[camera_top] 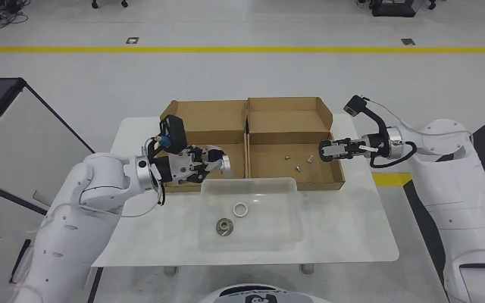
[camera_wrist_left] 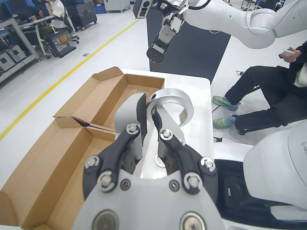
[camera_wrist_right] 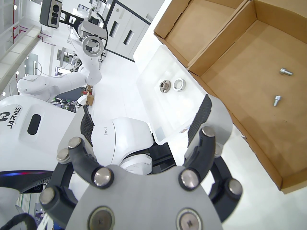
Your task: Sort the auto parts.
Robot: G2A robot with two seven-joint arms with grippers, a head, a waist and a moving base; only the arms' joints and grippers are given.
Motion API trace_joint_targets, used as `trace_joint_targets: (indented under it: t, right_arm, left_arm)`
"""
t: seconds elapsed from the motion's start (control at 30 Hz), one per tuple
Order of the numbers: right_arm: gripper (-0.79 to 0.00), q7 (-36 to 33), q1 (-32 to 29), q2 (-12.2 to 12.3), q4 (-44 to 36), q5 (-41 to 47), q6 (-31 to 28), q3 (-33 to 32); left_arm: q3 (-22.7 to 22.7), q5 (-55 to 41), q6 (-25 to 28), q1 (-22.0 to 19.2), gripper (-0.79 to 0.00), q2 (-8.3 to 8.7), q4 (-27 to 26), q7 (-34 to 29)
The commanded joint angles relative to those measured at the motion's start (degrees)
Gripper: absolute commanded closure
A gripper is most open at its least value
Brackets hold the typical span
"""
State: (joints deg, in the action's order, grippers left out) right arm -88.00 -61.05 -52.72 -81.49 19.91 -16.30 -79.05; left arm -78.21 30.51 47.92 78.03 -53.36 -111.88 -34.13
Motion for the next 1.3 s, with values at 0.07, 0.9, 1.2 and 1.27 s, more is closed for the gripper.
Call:
trace_joint_targets:
  t: [0.07,0.9,1.2,1.27]
  right_arm:
    - [-0.785,0.0,0.0,0.0,0.0,0.0,0.0,0.0]
    - [-0.785,0.0,0.0,0.0,0.0,0.0,0.0,0.0]
    - [-0.785,0.0,0.0,0.0,0.0,0.0,0.0,0.0]
    - [-0.785,0.0,0.0,0.0,0.0,0.0,0.0,0.0]
  left_arm:
    - [0.0,0.0,0.0,0.0,0.0,0.0,0.0,0.0]
    - [6.9,-26.3,10.1,-2.3,0.0,1.48,-5.4,9.7]
    - [5.3,-39.6,10.1,-4.9,0.0,1.44,-8.3,7.8]
    - [4.7,-43.6,10.1,-5.1,0.0,1.06,-9.0,5.9]
